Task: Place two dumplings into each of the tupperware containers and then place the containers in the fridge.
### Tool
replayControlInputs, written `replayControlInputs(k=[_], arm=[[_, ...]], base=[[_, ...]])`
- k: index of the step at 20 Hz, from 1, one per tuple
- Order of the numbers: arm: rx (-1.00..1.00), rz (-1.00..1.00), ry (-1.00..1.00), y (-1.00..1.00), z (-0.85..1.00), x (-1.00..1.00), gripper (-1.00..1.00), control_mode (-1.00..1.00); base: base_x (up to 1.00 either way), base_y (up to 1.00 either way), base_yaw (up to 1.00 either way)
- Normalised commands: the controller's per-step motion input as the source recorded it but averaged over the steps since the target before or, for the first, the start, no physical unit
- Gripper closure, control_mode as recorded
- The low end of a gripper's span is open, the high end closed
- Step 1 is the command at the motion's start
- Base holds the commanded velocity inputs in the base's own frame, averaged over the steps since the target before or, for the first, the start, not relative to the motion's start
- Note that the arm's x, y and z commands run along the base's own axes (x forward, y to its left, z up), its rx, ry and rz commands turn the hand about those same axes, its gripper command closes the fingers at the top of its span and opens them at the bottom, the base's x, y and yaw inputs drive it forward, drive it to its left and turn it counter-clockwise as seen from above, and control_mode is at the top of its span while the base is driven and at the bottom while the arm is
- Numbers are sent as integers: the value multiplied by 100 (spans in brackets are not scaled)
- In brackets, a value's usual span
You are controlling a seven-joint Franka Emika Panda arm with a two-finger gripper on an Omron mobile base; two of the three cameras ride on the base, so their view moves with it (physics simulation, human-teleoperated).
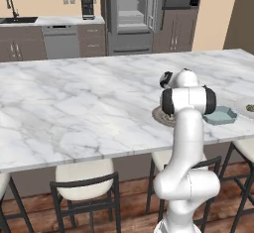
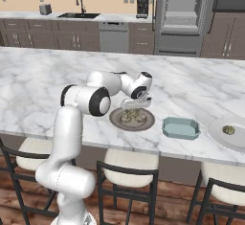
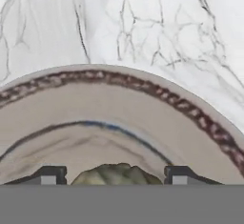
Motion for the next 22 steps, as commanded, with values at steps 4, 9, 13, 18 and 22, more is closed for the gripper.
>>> replayControlInputs(k=[4,9,13,18,22], arm=[[-1,-14,-11,-4,27,-67,100,-100],[-14,-20,-32,0,54,-57,100,-100],[-23,-32,-6,-85,0,-26,100,-100],[-12,-29,3,-100,10,1,100,-100],[0,-19,16,-100,55,1,100,-100]], base=[[0,0,0],[0,0,0],[0,0,0],[0,0,0],[0,0,0]])
